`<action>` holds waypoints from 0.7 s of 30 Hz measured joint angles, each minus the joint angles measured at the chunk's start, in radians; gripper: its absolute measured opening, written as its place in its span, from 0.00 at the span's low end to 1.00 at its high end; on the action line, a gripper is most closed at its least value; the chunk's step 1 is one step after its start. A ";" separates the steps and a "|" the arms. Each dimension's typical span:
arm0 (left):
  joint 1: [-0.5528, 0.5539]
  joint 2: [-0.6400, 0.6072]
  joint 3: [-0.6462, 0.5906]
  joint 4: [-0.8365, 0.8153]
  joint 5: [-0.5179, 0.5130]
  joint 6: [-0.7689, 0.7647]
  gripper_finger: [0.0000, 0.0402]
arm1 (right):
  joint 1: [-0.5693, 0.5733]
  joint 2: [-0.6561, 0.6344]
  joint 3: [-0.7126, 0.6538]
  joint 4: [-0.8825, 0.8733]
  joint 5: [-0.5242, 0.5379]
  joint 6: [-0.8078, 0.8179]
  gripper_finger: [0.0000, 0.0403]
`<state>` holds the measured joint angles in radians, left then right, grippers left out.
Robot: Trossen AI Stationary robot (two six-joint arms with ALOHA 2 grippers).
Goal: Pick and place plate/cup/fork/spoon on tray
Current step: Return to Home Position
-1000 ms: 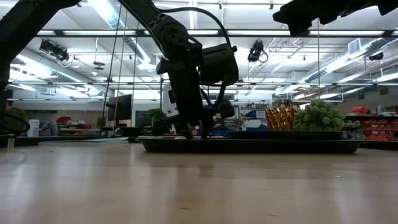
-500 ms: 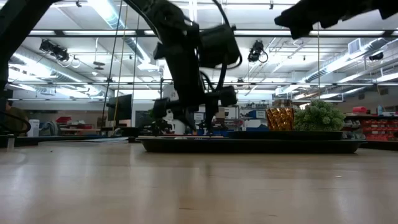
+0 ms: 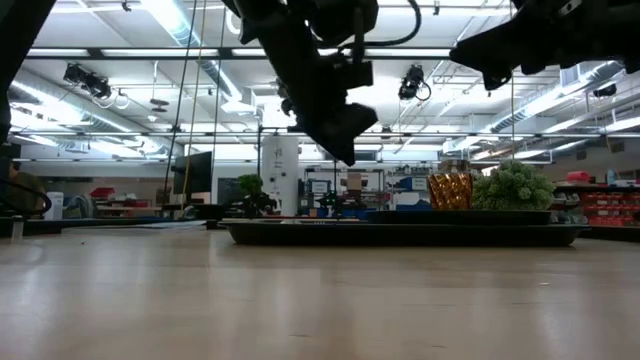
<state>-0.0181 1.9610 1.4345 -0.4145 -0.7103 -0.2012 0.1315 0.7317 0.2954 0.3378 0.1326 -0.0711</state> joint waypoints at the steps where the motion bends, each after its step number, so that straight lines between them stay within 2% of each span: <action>1: 0.000 0.000 0.000 0.000 -0.009 0.066 0.39 | -0.006 -0.008 -0.012 0.021 0.000 0.001 0.24; 7: 0.002 0.000 -0.002 0.047 -0.012 0.398 0.33 | -0.067 -0.093 -0.087 0.092 0.027 0.126 0.24; 11: 0.009 -0.012 -0.002 0.066 0.020 0.554 0.28 | -0.094 -0.169 -0.140 0.095 0.033 0.224 0.22; 15: 0.008 -0.041 -0.002 0.058 0.067 0.601 0.23 | -0.092 -0.245 -0.199 0.095 0.031 0.287 0.21; 21: -0.026 -0.125 -0.003 -0.010 0.073 0.596 0.17 | -0.086 -0.352 -0.272 0.098 0.034 0.316 0.22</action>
<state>-0.0441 1.8359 1.4319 -0.4242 -0.6374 0.3951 0.0452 0.3798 0.0237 0.4363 0.1661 0.2444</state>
